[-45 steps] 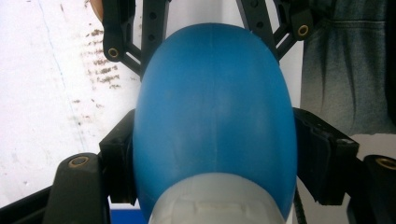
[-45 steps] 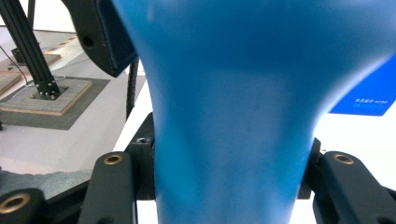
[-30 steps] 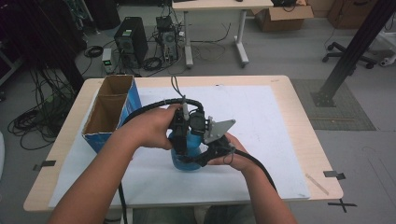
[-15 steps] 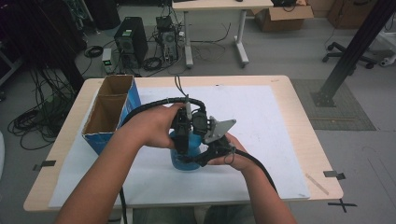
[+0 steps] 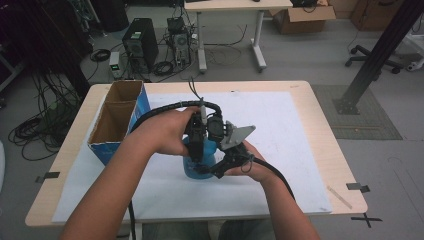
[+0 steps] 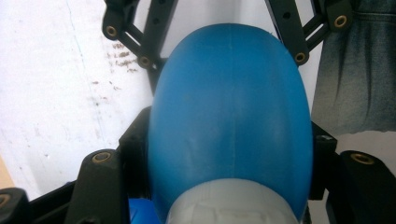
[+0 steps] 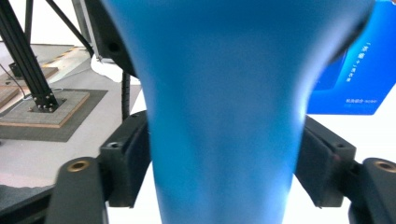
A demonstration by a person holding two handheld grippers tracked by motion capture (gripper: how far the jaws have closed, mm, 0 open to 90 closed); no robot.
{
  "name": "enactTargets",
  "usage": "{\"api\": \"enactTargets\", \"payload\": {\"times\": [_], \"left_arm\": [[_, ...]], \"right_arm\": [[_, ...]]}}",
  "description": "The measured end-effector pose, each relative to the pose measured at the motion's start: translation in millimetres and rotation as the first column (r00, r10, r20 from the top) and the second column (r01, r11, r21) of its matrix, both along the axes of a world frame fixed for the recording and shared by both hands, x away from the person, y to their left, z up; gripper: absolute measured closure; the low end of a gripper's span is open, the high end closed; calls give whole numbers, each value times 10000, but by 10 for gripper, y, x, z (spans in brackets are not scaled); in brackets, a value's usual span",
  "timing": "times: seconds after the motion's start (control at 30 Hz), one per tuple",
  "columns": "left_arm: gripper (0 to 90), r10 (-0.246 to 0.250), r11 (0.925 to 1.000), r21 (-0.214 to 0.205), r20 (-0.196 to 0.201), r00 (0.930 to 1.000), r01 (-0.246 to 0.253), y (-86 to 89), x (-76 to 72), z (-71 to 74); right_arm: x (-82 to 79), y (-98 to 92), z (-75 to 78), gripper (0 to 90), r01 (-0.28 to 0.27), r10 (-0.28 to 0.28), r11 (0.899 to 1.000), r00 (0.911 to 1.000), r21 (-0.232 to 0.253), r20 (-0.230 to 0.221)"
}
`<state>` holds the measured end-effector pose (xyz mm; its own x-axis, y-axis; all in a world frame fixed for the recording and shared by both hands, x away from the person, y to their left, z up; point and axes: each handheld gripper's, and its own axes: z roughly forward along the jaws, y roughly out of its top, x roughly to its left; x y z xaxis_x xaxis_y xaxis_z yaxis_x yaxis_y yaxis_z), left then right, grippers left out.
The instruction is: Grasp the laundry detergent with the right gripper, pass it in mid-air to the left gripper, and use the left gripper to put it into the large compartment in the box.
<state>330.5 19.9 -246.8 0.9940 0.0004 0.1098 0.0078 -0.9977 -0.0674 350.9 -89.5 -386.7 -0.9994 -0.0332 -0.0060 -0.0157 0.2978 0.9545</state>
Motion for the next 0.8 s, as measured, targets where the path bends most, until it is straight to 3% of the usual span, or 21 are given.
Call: {"api": "enactTargets", "payload": {"times": [0.03, 0.37, 0.47, 0.63, 0.8], "left_arm": [[385, -8, 10000, 40, -50, 10000, 8, -6, 4, 8], [384, 21, 9999, 112, -105, 9999, -19, -25, 27, 9], [384, 46, 9999, 133, -92, 9999, -45, -36, 20, 7], [384, 54, 9999, 126, -151, 9999, -52, -50, 24, -2], [384, 132, 9998, 149, -176, 9998, -130, -57, 29, 11]], "right_arm": [[15, -13, -10, 206, 190, -191, 9998, 9998, -89, -61], [20, -71, 1, 135, 399, -398, 9992, 9991, 64, -166], [22, -95, 12, 62, 552, -551, 9985, 9983, 58, -180], [12, -128, 25, 0, 397, -396, 9992, 9985, 18, -372], [7, -190, 49, 0, 226, -236, 9994, 9990, -251, -393]]}}
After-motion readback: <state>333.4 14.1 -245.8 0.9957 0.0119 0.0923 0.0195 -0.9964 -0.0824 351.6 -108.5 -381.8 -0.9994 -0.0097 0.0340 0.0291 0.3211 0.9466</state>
